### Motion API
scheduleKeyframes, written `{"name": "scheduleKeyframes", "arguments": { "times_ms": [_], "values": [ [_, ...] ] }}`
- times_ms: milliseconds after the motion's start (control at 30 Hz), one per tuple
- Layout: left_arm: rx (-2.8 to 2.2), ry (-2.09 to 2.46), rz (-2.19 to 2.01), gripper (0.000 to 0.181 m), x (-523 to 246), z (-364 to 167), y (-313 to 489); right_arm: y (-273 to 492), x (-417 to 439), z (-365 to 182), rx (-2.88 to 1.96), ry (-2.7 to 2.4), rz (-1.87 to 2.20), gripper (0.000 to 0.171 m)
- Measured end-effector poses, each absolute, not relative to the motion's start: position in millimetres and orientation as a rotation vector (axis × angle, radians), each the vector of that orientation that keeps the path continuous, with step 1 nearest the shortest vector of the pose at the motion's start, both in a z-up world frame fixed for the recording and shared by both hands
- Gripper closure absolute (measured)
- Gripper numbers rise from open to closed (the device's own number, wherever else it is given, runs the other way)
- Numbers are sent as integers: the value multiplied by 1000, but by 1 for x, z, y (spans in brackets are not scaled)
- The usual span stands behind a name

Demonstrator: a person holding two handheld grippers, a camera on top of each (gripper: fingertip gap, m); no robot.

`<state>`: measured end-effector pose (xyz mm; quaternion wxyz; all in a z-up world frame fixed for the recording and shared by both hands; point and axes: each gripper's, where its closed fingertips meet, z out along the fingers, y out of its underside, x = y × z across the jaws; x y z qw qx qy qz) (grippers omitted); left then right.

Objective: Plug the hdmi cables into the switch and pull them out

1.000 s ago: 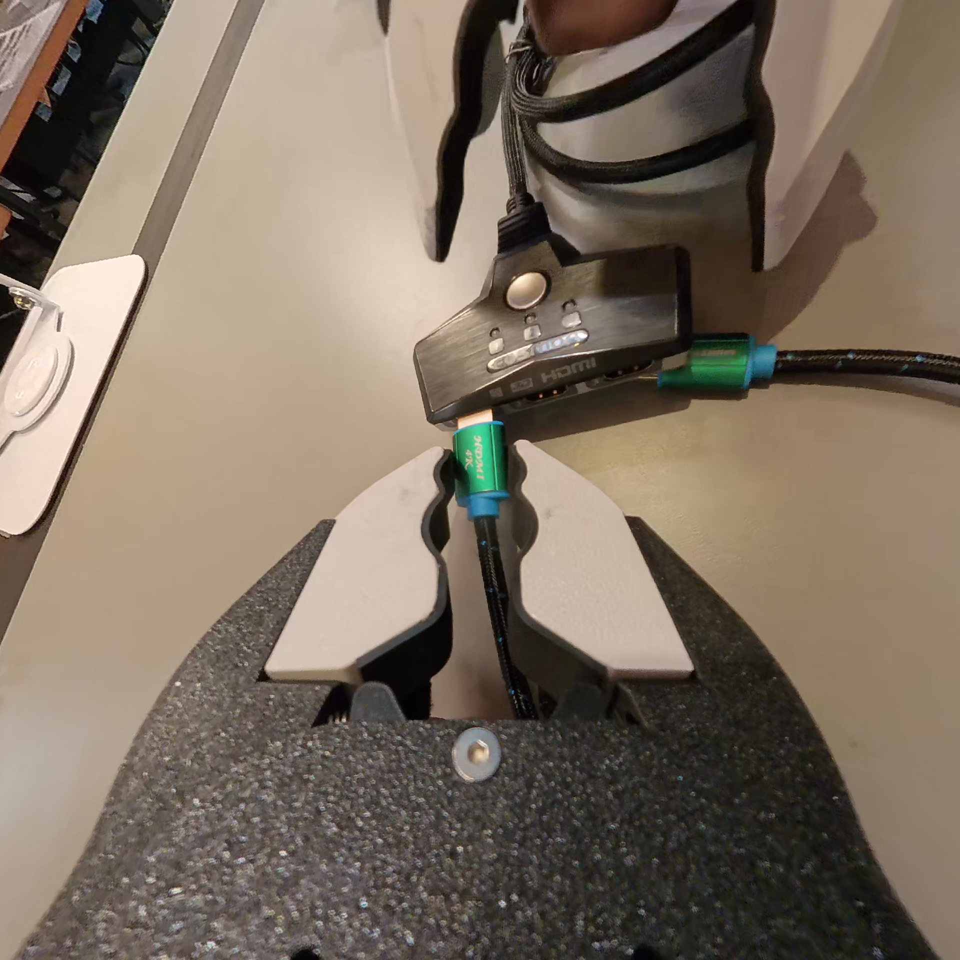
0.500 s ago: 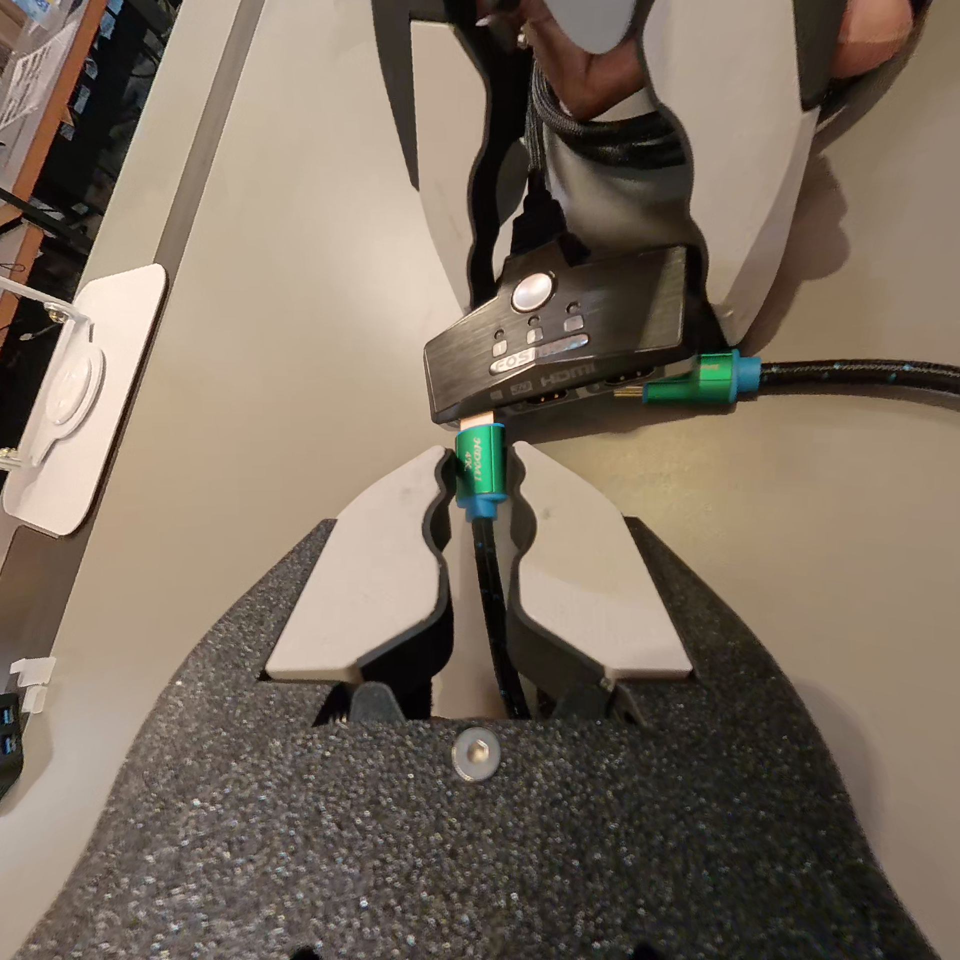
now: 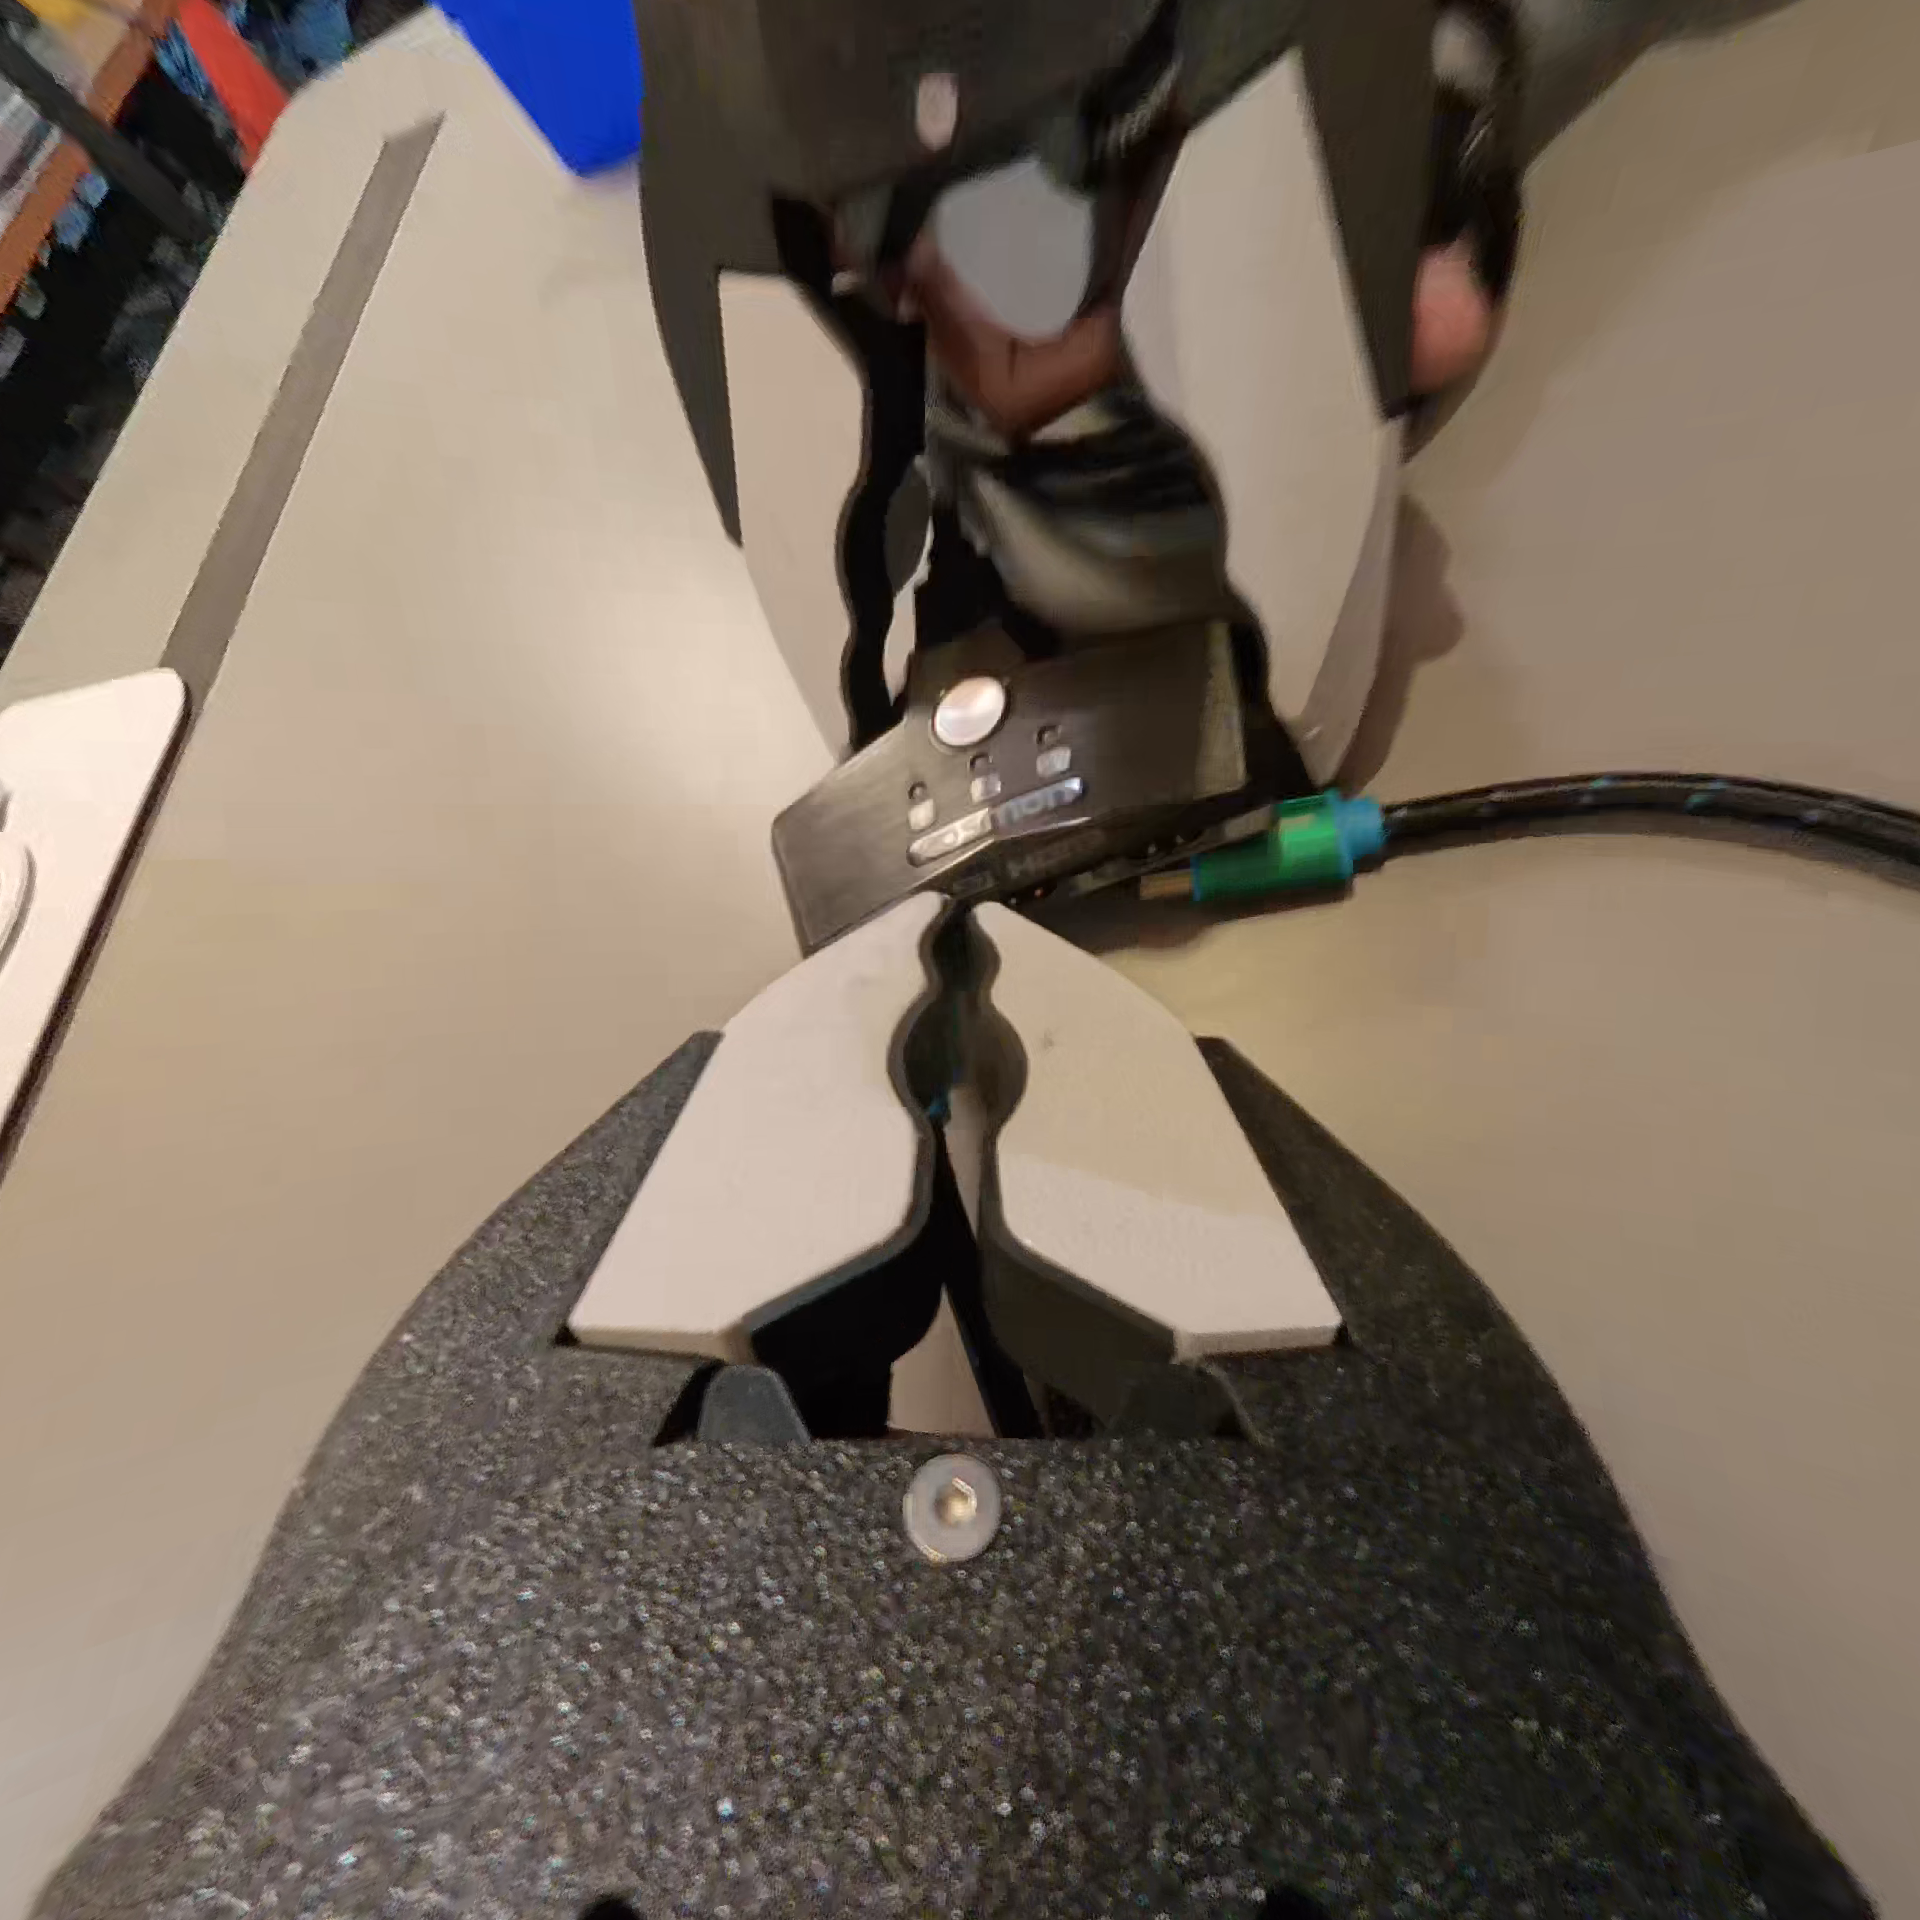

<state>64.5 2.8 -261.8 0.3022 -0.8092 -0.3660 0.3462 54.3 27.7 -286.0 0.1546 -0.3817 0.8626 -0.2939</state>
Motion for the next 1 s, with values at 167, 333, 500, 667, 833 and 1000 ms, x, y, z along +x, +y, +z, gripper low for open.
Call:
{"name": "scheduleKeyframes", "arguments": {
  "times_ms": [167,333,500,667,833,1000],
  "values": [
    [-2140,-1087,910,177,61,-261,-5,26,51,-287,-1071,2510,-854,81],
    [-1947,-1148,933,161,65,-233,-23,23,47,-284,-1051,2504,-896,81],
    [-2028,-1229,750,152,78,-261,-29,22,47,-283,-1060,2496,-916,81],
    [-2058,-1204,771,163,75,-269,-27,23,46,-285,-1082,2518,-917,80],
    [-2072,-1216,792,163,73,-272,-29,22,46,-287,-1054,2514,-911,81],
    [-2073,-1229,795,163,72,-273,-30,20,46,-287,-1042,2508,-920,81]
  ]
}}
